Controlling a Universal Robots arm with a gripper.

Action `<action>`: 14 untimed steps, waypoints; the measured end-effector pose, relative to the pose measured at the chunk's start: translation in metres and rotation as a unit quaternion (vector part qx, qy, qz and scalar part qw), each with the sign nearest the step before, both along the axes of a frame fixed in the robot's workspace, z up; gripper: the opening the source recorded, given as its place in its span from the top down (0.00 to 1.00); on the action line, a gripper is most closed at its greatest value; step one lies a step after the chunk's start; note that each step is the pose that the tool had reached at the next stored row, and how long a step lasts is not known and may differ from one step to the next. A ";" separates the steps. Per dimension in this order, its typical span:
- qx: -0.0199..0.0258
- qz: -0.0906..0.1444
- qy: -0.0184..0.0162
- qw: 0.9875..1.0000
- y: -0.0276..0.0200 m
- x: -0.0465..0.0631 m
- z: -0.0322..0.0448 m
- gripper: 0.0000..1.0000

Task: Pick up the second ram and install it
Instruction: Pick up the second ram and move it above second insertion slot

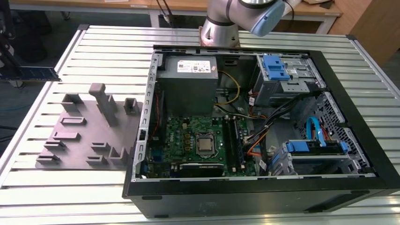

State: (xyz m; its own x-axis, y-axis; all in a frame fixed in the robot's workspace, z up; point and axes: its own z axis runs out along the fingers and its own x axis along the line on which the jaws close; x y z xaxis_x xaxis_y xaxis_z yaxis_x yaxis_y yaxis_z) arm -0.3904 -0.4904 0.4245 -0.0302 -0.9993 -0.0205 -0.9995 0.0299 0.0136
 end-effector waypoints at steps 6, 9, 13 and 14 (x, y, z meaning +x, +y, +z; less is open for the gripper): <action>0.000 0.000 0.000 1.000 0.0000 0.021 -0.0007 0.89; 0.000 0.000 0.001 1.000 0.0002 0.034 -0.0020 0.89; 0.000 0.000 0.004 1.000 0.0005 0.052 -0.0074 0.89; 0.000 0.000 0.004 1.000 0.0005 0.057 -0.0092 0.89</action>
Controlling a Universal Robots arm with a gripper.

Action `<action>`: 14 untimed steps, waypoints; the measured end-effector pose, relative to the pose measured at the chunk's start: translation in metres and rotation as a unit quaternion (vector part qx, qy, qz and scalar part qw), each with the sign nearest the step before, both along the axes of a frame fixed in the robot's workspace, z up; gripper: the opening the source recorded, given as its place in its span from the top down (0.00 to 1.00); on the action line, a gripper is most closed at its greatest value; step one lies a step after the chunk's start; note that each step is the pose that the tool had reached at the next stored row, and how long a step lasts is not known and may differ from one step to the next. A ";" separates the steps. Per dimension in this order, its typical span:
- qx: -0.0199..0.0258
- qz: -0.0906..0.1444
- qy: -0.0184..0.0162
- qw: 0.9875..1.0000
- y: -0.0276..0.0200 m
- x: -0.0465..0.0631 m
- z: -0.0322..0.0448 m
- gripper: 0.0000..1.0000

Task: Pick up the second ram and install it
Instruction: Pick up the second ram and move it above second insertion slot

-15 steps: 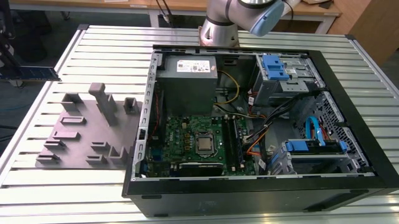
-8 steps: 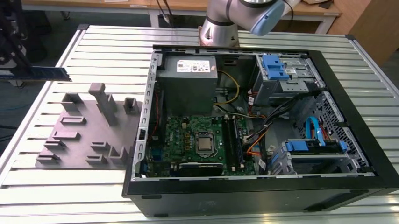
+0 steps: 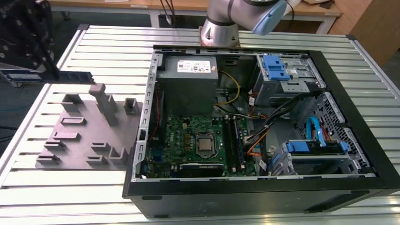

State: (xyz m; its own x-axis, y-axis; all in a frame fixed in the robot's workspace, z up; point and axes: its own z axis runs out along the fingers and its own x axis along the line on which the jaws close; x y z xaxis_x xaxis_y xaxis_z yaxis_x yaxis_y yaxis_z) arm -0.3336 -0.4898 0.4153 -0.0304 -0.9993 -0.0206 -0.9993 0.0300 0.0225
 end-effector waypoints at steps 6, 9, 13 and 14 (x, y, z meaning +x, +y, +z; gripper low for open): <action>0.000 0.000 0.004 1.000 0.0004 0.027 -0.0107 0.89; 0.000 0.000 0.005 1.000 0.0006 0.041 -0.0146 0.89; 0.000 0.000 0.006 1.000 0.0008 0.059 -0.0184 0.89; 0.000 0.000 0.006 1.000 0.0009 0.064 -0.0193 0.89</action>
